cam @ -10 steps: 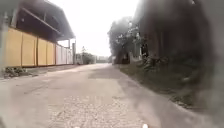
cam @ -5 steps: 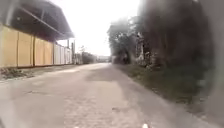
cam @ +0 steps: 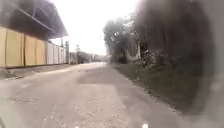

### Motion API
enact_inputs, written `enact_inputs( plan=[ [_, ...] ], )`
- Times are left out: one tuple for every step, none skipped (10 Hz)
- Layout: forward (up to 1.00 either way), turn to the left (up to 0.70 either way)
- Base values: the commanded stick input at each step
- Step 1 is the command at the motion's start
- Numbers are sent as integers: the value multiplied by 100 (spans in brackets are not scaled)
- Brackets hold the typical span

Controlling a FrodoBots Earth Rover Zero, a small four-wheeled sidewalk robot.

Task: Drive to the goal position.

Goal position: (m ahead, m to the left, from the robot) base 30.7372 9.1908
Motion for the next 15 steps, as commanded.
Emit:
enact_inputs(
  plan=[
    [85,3],
    [85,3],
    [85,4],
    [85,5],
    [85,5],
    [85,5],
    [85,5],
    [85,4],
    [85,4],
    [85,4],
    [85,10],
    [85,9],
    [85,15],
    [85,28],
    [85,12]
  ],
)
